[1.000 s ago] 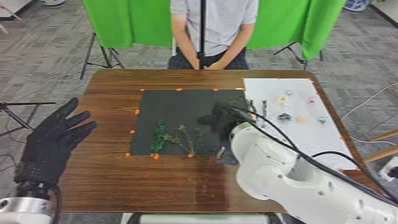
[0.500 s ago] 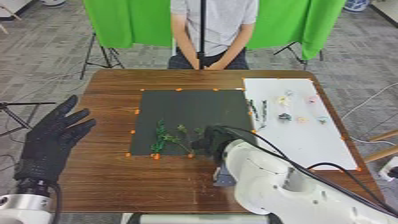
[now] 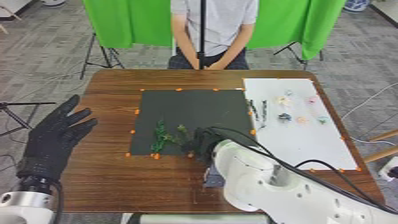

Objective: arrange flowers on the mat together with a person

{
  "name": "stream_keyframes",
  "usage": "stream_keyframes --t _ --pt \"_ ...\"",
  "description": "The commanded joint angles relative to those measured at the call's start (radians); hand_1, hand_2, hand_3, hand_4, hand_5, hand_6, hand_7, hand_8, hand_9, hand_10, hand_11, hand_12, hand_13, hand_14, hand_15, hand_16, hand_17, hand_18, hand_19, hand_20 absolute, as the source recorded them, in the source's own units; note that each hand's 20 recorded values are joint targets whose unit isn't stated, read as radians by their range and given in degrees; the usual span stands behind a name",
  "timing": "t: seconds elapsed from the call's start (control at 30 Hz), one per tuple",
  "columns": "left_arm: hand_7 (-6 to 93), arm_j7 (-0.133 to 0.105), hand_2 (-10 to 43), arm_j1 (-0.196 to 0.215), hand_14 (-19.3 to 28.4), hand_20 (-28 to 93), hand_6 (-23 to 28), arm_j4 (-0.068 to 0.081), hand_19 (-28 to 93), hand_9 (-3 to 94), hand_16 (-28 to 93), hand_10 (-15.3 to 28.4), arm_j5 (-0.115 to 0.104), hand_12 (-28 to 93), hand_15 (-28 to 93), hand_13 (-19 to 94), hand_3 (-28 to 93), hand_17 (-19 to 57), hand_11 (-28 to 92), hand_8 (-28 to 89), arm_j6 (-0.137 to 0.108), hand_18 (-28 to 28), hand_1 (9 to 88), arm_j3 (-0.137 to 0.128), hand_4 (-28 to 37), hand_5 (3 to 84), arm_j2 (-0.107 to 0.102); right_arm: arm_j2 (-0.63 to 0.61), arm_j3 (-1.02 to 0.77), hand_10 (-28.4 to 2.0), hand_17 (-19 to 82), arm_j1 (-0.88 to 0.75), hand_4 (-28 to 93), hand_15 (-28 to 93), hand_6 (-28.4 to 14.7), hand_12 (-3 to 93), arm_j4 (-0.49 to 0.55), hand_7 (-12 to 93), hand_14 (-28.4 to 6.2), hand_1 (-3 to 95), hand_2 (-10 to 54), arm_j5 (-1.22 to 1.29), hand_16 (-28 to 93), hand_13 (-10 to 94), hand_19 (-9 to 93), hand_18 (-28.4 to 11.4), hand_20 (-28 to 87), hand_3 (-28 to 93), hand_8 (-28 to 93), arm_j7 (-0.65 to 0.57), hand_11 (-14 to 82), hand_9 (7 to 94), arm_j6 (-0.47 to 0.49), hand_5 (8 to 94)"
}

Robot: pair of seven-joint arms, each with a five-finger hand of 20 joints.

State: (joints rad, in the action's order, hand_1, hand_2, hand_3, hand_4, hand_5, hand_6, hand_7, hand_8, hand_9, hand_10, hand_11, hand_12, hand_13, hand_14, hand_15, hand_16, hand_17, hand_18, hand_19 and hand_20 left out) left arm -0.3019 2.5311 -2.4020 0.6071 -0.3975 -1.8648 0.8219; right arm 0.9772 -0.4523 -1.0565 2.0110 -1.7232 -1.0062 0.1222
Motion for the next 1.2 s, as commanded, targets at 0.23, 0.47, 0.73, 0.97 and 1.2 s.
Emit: stream_keyframes --t 0.23,0.47,0.73,0.97,1.2 --pt "10.1 -0.025 8.5 0.008 23.0 12 5.6 0.011 40 30.0 -8 15.9 -0.031 11 45 21 75 -7.9 19 -9 -0.014 20.0 22.0 0.016 -23.7 31.0 -0.036 0.046 0.008 -14.7 49 0.013 -18 61 -3.1 18.2 -0.028 11 -13.5 27.0 15.1 -0.002 18 83 93 -26.4 30 58 -13 0.004 30.7 93.7 0.006 82.9" --pt "10.2 -0.041 8.6 0.038 23.1 12 5.6 0.003 40 30.1 -8 16.0 -0.040 11 45 21 75 -7.9 20 -9 -0.024 20.0 22.1 0.003 -23.7 31.0 -0.035 0.019 -0.023 -14.7 49 -0.001 -18 61 -2.8 18.1 0.020 11 -13.5 26.9 15.0 -0.004 18 83 93 -26.5 30 59 -13 0.010 31.2 93.7 0.013 84.2" --pt "10.3 -0.064 8.5 0.074 23.0 11 5.6 -0.008 40 30.1 -8 16.1 -0.049 10 45 21 75 -7.9 20 -9 -0.041 19.9 22.0 -0.007 -23.6 31.0 -0.030 -0.027 -0.124 -14.2 50 -0.052 -18 60 -2.3 17.1 0.092 13 -13.2 27.4 14.9 -0.013 18 85 93 -26.8 31 58 -13 0.020 33.6 93.7 0.028 87.2" --pt "10.2 -0.115 8.6 0.129 23.1 12 5.7 -0.020 42 30.1 -8 16.1 -0.063 10 45 21 75 -7.7 20 -9 -0.050 20.3 21.8 -0.042 -23.9 31.0 -0.033 -0.093 -0.419 -15.5 46 -0.250 -18 59 -3.4 19.0 0.173 11 -14.9 27.3 14.6 0.136 17 80 93 -26.6 23 58 -12 0.141 25.3 92.5 -0.087 83.2" --pt "10.0 -0.182 8.8 0.185 23.2 14 5.7 -0.018 44 30.0 -8 16.1 -0.081 10 46 22 74 -7.2 19 -9 -0.051 21.0 20.0 -0.070 -26.0 31.1 -0.032 -0.191 -0.593 -21.0 33 -0.420 -18 54 -4.6 16.4 0.213 12 -20.5 22.7 14.5 0.232 12 65 87 -27.5 -1 62 -11 0.268 19.3 77.8 -0.397 71.0"
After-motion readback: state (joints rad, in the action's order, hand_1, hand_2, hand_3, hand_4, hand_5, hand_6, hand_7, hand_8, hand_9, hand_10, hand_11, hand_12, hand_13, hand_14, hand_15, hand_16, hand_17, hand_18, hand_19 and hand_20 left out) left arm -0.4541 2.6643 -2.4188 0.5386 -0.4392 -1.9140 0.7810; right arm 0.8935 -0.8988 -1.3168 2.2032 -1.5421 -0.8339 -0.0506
